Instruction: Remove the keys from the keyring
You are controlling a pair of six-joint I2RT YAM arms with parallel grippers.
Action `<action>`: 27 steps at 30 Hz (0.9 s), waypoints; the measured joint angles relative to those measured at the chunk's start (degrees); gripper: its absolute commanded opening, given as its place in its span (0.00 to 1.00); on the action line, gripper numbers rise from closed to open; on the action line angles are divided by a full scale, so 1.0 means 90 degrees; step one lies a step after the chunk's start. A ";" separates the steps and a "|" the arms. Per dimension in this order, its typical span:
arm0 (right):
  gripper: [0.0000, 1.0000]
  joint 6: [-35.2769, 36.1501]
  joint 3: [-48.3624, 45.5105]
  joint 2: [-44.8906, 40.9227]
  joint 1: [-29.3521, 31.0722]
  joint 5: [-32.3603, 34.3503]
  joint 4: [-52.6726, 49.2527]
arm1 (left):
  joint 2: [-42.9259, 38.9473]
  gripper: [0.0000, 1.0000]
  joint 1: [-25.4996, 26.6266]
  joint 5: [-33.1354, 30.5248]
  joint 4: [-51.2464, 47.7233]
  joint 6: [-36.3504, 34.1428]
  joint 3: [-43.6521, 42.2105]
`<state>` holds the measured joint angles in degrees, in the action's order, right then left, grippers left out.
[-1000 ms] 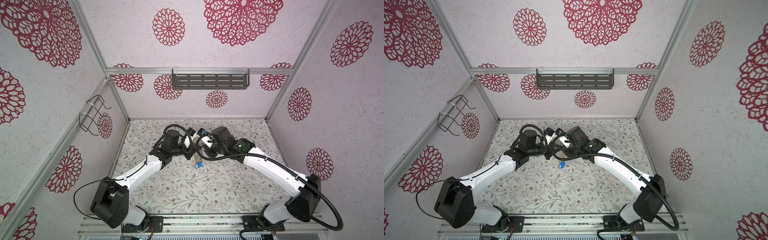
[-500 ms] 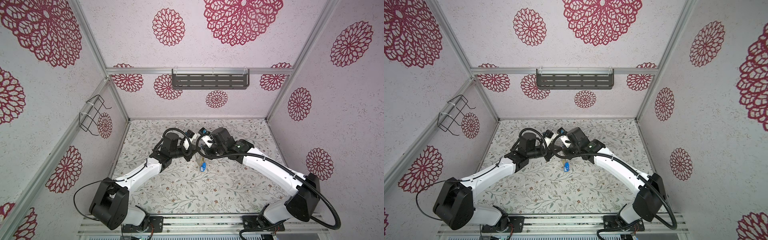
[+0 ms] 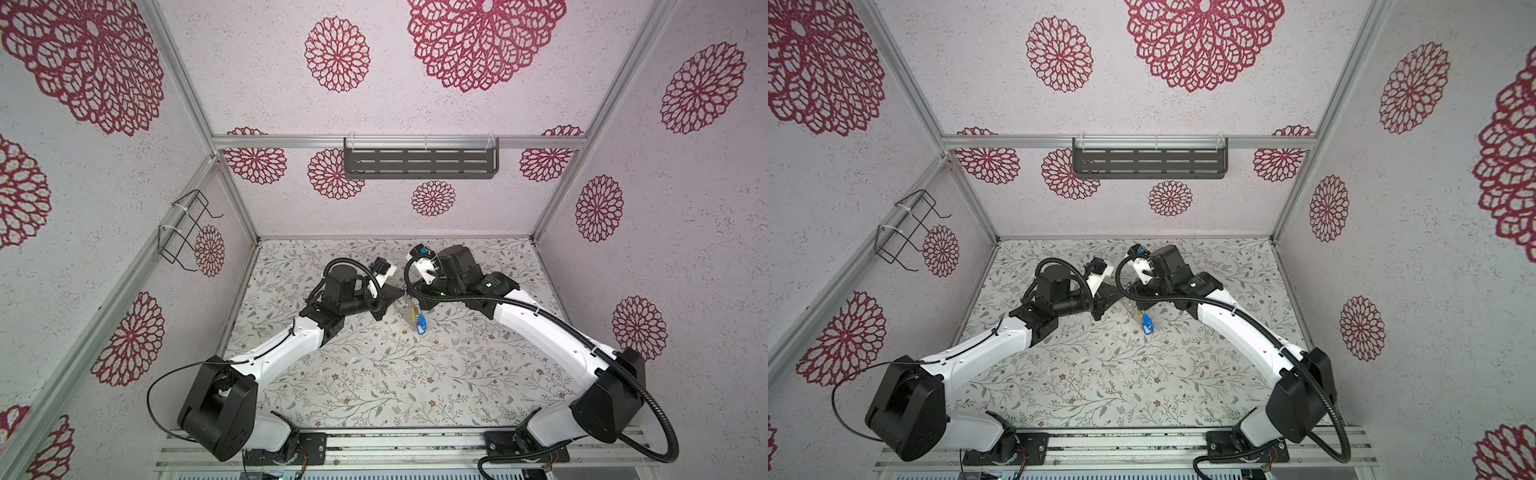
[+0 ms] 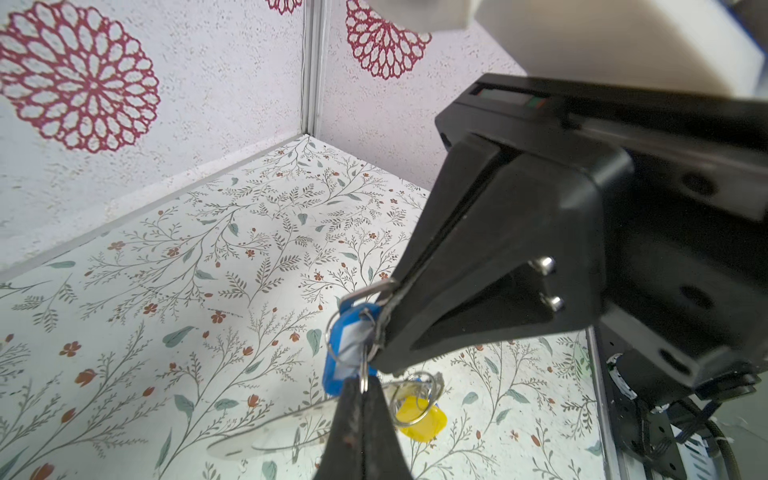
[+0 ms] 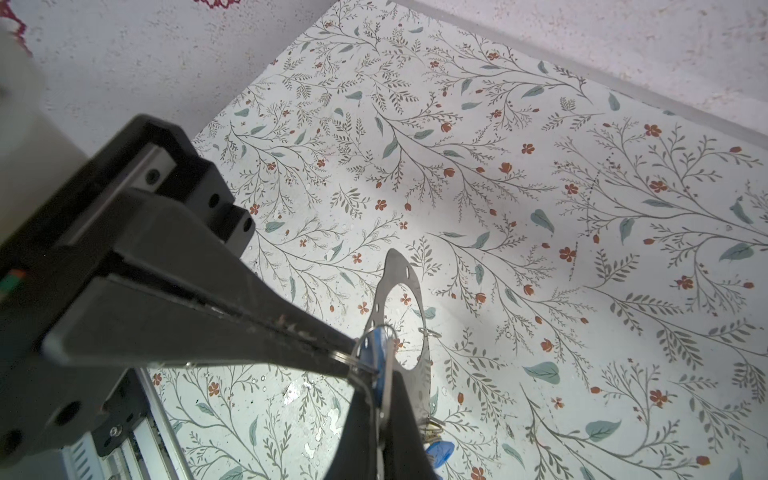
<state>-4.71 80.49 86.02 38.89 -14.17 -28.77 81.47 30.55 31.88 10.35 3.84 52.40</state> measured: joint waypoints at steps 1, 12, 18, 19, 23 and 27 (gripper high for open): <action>0.00 -0.0005 0.0104 0.0068 -0.0002 -0.0005 -0.0102 | -0.0002 0.00 -0.0002 -0.0017 -0.0002 0.0000 0.0000; 0.00 -0.0046 0.1132 0.0765 0.0015 0.0073 -0.1180 | 0.0126 0.00 -0.0005 -0.0204 -0.0335 -0.0180 0.0177; 0.00 -0.0044 0.1241 0.0811 0.0019 0.0129 -0.1389 | 0.0170 0.00 0.0034 -0.0228 -0.0534 -0.0296 0.0279; 0.00 -0.0046 0.1241 0.0811 0.0019 0.0131 -0.1409 | 0.0175 0.00 0.0039 -0.0233 -0.0571 -0.0311 0.0291; 0.00 -0.0044 0.1236 0.0799 0.0041 0.0236 -0.1418 | 0.0180 0.00 0.0063 -0.0277 -0.0588 -0.0357 0.0294; 0.00 -0.0046 0.1061 0.0627 0.0029 0.0291 -0.1372 | 0.0175 0.00 0.0109 -0.0274 -0.0566 -0.0425 0.0287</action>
<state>-5.13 90.04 91.66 39.16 -11.55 -41.12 83.05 31.53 29.41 5.26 0.01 54.98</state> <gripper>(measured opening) 0.061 0.045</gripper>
